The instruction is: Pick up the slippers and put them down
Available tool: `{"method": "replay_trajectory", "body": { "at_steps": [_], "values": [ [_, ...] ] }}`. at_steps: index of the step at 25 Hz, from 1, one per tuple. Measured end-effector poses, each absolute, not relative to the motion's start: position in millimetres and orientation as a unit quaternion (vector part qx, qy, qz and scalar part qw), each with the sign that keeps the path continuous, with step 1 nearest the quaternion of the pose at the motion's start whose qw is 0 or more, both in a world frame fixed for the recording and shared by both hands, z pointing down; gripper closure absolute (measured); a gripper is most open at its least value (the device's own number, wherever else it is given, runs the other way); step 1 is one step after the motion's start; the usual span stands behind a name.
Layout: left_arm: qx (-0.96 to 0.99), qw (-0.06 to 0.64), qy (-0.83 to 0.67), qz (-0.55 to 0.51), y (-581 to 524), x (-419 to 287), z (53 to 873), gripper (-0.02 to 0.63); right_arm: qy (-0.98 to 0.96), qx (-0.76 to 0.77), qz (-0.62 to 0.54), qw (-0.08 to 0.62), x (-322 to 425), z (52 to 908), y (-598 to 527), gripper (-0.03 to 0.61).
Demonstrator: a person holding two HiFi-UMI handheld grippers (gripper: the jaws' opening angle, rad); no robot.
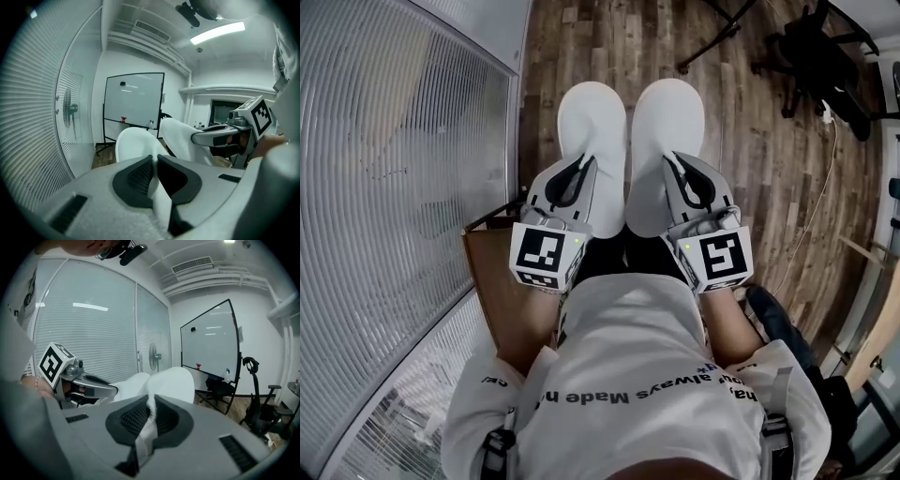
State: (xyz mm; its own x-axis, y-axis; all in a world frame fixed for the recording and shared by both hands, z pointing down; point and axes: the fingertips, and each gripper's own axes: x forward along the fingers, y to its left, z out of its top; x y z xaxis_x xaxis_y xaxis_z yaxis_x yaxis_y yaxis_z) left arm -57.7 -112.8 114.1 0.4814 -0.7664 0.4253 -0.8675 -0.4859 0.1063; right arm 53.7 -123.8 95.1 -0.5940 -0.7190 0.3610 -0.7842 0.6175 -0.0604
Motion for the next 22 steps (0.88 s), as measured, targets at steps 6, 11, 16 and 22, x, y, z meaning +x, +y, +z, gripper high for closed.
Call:
{"method": "replay_trajectory", "body": {
  "at_steps": [6,11,16,22],
  "values": [
    [0.842,0.184,-0.472,0.185,-137,-45,156,0.586,-0.876,0.426,0.131,0.182,67,138,-146,0.556],
    [0.849,0.183,-0.464,0.174,-153,-33,199,0.586,-0.874,0.412,0.161,0.203,77,198,-152,0.557],
    [0.846,0.202,-0.463,0.173,-167,-25,266,0.586,-0.877,0.409,0.165,0.193,78,261,-170,0.557],
    [0.841,0.222,-0.459,0.18,-177,-24,383,0.586,-0.871,0.406,0.18,0.207,78,378,-179,0.557]
  ]
}}
